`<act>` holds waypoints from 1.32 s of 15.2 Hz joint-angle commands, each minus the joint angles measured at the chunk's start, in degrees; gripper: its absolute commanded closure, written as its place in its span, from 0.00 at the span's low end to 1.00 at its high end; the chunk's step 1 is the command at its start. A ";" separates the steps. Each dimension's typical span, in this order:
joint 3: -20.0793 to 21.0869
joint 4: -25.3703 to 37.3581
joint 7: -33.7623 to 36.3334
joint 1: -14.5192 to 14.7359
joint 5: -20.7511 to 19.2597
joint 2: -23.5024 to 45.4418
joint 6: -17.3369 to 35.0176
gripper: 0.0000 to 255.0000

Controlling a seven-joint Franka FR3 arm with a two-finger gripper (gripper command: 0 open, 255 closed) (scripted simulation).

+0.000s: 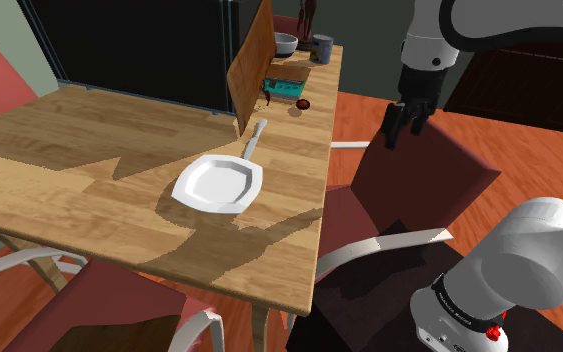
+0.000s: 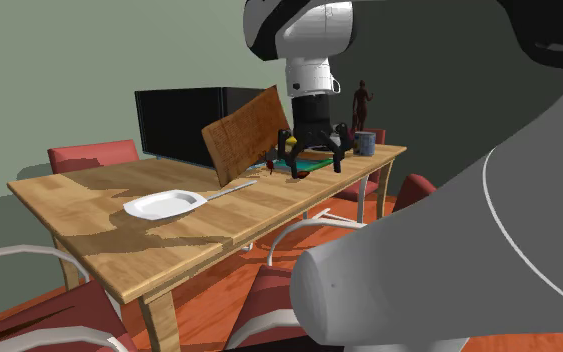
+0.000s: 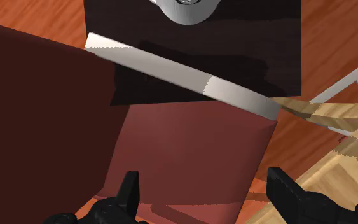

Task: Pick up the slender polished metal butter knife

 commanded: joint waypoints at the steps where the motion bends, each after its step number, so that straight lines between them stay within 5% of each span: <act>1: 0.00 0.00 0.00 0.00 0.00 0.00 0.00 0.00; 11: 11.34 7.50 23.01 -1.08 6.56 16.30 10.46 0.00; 20: 18.62 21.63 43.74 -2.86 3.99 35.46 16.78 0.00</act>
